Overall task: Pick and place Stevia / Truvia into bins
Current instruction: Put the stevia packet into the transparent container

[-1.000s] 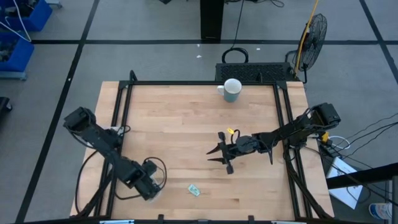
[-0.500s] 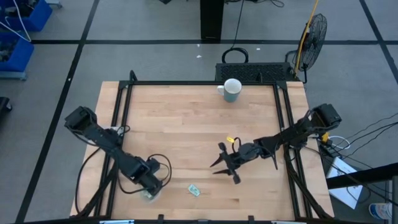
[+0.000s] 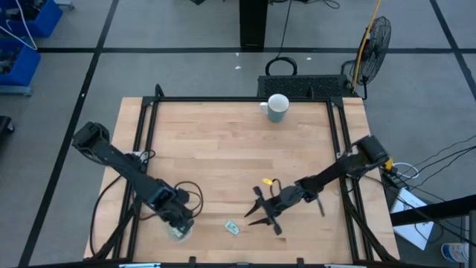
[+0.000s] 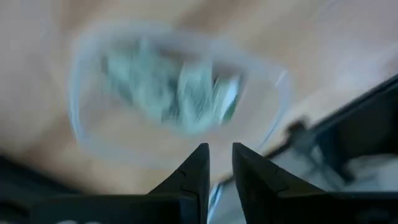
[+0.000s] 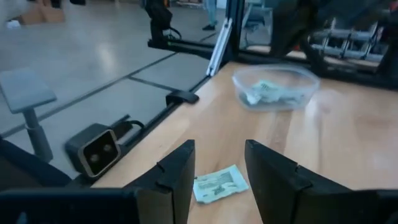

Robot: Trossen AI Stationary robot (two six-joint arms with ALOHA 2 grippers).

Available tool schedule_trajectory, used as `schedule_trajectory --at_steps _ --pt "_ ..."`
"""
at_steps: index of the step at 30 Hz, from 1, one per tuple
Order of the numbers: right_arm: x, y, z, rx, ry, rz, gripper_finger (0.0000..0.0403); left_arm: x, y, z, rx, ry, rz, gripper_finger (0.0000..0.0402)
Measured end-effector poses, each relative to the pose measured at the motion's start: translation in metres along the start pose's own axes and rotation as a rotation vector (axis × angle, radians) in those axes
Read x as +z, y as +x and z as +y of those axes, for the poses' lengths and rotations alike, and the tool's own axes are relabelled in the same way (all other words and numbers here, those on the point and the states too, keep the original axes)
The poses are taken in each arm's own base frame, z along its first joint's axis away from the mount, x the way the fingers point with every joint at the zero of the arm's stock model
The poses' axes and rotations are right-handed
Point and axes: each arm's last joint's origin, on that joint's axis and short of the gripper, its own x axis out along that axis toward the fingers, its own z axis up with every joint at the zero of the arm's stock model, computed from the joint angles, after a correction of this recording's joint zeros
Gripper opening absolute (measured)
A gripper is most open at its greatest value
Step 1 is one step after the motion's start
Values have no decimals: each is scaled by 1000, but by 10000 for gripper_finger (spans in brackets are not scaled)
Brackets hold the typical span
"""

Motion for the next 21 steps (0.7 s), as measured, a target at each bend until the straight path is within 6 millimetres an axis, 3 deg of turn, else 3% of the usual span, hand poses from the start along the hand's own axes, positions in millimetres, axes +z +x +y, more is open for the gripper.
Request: schedule_trajectory --at_steps 7,14,21 --pt "-24 54 -5 -10 12 98 137 6 -27 0 -108 118 -482 43" --pt "-39 82 -18 -37 30 124 137 19 -36 -9 -80 289 -976 31" --pt "-61 95 -38 -85 137 177 137 34 -45 -20 -109 280 -1155 31"
